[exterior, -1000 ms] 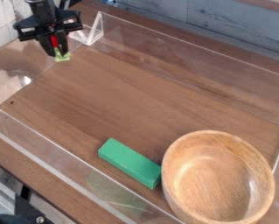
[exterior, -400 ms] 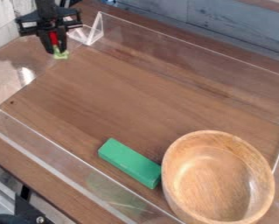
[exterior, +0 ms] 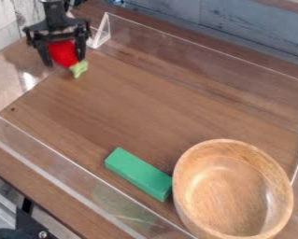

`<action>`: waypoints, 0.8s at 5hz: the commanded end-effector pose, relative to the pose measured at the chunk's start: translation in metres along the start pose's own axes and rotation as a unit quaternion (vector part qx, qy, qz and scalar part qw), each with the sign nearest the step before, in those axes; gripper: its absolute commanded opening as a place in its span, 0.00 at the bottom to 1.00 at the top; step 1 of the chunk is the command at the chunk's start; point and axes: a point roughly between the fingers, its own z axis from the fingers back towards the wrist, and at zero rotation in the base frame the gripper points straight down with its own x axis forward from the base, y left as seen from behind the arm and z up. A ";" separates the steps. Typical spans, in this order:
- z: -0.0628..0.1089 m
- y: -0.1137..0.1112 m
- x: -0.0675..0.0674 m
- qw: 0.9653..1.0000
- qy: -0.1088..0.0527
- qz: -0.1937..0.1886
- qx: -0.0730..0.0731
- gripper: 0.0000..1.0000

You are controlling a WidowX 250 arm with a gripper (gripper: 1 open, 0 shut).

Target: Move the red object to the left side of the table

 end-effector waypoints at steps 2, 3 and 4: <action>0.026 -0.006 0.004 0.999 -0.004 0.047 -0.006 1.00; 0.029 -0.004 0.004 0.999 0.006 0.047 -0.003 1.00; 0.043 -0.007 0.007 0.998 0.017 0.060 -0.009 1.00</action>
